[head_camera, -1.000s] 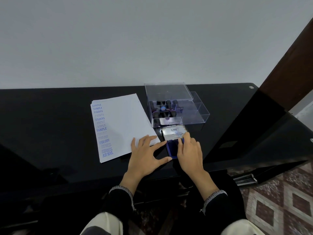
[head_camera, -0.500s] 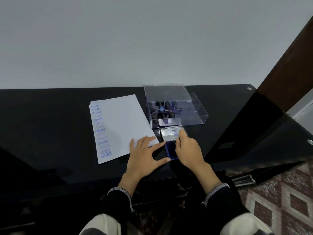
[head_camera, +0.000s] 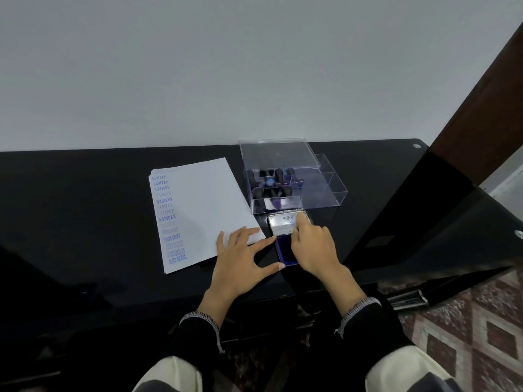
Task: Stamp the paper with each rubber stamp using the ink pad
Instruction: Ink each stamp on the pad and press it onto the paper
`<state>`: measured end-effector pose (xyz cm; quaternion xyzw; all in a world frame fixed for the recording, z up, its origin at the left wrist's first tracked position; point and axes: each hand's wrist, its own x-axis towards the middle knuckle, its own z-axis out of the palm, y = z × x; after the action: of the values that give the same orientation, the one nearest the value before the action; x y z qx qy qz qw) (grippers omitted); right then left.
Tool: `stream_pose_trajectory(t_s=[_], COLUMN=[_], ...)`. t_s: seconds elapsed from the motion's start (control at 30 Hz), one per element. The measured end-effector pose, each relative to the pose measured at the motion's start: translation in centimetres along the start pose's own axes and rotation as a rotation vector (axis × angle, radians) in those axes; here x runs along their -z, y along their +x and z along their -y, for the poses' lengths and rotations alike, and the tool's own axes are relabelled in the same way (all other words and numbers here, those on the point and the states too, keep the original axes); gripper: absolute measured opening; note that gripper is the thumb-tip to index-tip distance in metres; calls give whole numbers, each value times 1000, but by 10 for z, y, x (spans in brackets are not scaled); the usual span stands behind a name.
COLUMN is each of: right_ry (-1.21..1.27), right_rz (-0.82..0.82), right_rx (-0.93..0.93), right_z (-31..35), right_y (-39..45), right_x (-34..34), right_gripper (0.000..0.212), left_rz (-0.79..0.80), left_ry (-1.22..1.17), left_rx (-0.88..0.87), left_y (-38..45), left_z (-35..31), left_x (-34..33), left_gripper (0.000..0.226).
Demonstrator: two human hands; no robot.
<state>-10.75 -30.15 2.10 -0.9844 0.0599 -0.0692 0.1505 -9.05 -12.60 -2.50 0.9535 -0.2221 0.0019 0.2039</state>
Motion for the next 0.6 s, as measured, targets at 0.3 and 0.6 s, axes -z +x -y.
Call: stream_pose_trajectory(t_s=[0.3, 0.6], right_ry=[39, -19], right_rz=[-249, -102], right_rx=[-16, 23], right_z=[-12, -9], right_y=[-28, -12], right_x=[-29, -13], right_gripper=[5, 9], left_rz=[-17, -13], left_ry=[-12, -12], left_rx=[-3, -4], left_y=[-1, -1], left_z=[0, -1], left_x=[-1, 0], left_gripper=[73, 72])
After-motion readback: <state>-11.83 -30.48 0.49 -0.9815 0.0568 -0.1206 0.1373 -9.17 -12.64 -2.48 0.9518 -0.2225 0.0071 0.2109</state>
